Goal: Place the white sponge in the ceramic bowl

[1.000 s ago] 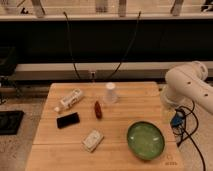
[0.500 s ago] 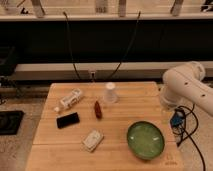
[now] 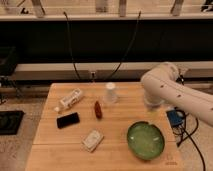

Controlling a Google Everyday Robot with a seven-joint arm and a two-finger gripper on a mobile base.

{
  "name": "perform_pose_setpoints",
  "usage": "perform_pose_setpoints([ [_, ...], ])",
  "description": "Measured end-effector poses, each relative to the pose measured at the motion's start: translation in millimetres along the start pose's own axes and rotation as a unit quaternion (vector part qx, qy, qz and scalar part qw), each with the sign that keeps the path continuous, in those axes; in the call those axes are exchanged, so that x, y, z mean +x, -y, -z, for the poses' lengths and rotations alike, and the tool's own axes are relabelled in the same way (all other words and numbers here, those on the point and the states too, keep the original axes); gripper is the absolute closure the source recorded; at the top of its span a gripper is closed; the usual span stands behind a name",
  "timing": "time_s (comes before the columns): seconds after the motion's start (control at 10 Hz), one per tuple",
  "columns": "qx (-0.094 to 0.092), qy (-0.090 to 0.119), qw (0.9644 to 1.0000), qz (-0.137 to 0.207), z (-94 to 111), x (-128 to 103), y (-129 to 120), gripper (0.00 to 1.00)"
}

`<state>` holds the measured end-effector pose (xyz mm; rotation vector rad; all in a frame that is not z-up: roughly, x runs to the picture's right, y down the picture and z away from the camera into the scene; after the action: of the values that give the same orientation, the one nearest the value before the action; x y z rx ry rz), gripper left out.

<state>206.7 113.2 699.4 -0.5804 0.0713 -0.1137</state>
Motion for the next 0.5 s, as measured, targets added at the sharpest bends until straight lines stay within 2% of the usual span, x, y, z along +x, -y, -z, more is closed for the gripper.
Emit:
perform_pose_setpoints([
  [0.3, 0.000, -0.013, 0.9991, 0.040, -5, -30, 2, 0.20],
  [0.5, -0.001, -0.019, 0.9970, 0.075, -12, -50, 2, 0.20],
])
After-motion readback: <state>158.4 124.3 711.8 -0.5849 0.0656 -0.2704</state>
